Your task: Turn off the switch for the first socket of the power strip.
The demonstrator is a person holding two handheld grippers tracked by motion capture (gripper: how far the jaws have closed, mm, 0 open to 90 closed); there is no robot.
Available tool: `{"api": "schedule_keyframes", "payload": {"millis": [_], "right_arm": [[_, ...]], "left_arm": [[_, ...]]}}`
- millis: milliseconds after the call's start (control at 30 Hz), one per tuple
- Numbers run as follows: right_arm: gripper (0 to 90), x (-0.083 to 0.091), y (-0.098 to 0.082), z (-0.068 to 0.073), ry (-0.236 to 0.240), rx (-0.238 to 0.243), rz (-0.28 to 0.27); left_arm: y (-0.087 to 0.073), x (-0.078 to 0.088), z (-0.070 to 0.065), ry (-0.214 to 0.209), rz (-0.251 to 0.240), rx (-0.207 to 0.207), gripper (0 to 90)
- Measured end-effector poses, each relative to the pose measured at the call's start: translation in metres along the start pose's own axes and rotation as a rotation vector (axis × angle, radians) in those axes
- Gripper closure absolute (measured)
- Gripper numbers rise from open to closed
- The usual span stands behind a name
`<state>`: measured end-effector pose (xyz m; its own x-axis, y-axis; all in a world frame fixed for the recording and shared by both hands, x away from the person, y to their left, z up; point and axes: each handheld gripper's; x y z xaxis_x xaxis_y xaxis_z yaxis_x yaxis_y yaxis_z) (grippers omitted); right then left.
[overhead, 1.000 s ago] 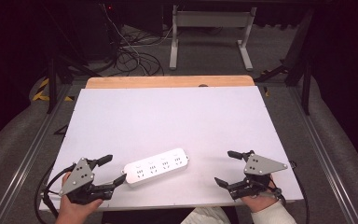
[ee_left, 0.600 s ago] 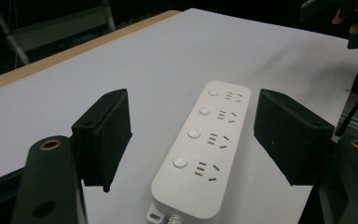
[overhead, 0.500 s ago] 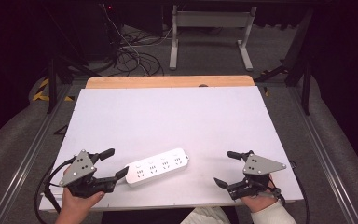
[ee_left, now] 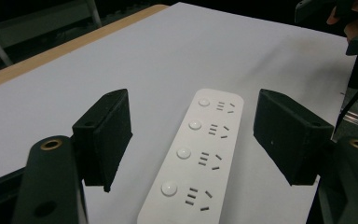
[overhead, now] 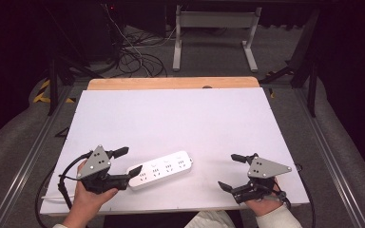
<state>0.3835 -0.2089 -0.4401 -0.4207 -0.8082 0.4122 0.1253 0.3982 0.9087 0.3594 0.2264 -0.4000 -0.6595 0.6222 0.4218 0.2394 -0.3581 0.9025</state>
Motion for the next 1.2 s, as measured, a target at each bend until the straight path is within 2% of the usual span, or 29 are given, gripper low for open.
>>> {"api": "schedule_keyframes", "payload": {"millis": [233, 467, 767, 933, 1000, 1033, 1067, 1100, 1133, 1167, 1200], "right_arm": [[6.4, 0.000, 0.000, 0.000, 0.003, -0.001, 0.001], [6.4, 0.000, 0.000, 0.000, 0.003, -0.003, 0.004], [6.4, -0.001, 0.000, 0.000, 0.006, -0.003, 0.010], [6.4, -0.001, -0.001, 0.000, 0.007, -0.003, 0.010], [6.5, -0.001, -0.001, 0.000, 0.008, -0.004, 0.012], [6.5, -0.001, -0.001, 0.000, 0.008, -0.004, 0.012], [6.5, -0.001, -0.001, -0.001, 0.008, -0.005, 0.013], [6.5, -0.001, -0.001, -0.001, 0.009, -0.005, 0.012], [6.5, -0.001, -0.001, -0.001, 0.009, -0.005, 0.012], [6.5, -0.001, -0.001, 0.000, 0.009, -0.004, 0.012], [6.5, -0.002, -0.001, -0.001, 0.010, -0.003, 0.012]], "left_arm": [[0.006, -0.010, 0.000, -0.019, 0.020, -0.009, 28.1], [0.008, -0.019, 0.001, -0.024, 0.040, -0.001, 28.4], [0.010, -0.029, 0.003, -0.035, 0.080, 0.014, 36.2], [0.012, -0.031, 0.005, -0.030, 0.098, 0.013, 47.9], [0.011, -0.033, 0.004, -0.018, 0.109, 0.001, 60.6], [0.011, -0.033, 0.003, -0.019, 0.115, -0.013, 60.6], [0.010, -0.034, 0.003, -0.018, 0.124, -0.021, 71.5], [0.010, -0.035, 0.002, -0.014, 0.148, -0.027, 75.8], [0.010, -0.035, 0.002, -0.014, 0.148, -0.027, 82.5], [0.010, -0.036, 0.003, -0.024, 0.159, -0.025, 82.5], [0.010, -0.036, 0.003, -0.026, 0.172, -0.027, 89.9]]}}
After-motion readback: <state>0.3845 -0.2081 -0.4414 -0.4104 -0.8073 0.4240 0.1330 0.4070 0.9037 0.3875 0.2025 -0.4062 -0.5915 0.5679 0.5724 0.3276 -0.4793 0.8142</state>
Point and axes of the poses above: each handheld gripper's, and its own axes: x roughly backward along the jaws, y roughly out of its top, z roughly to its left, and after that the axes turned 4 degrees about y, right-handed
